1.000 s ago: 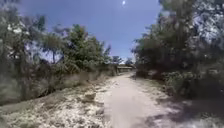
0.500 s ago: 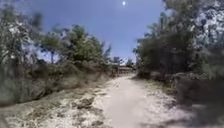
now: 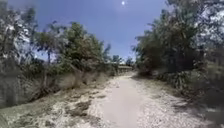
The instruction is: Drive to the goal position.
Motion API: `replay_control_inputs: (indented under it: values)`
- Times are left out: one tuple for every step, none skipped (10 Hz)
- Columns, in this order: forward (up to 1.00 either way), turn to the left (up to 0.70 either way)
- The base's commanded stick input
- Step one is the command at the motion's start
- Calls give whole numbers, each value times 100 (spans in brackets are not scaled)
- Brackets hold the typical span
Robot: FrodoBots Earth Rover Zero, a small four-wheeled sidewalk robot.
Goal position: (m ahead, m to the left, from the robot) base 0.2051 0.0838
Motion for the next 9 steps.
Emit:
replay_control_inputs:
  values:
    - [50,0]
    - [50,0]
    - [50,0]
    - [50,0]
    - [50,0]
    - [50,0]
    - [50,0]
    - [50,0]
    - [50,0]
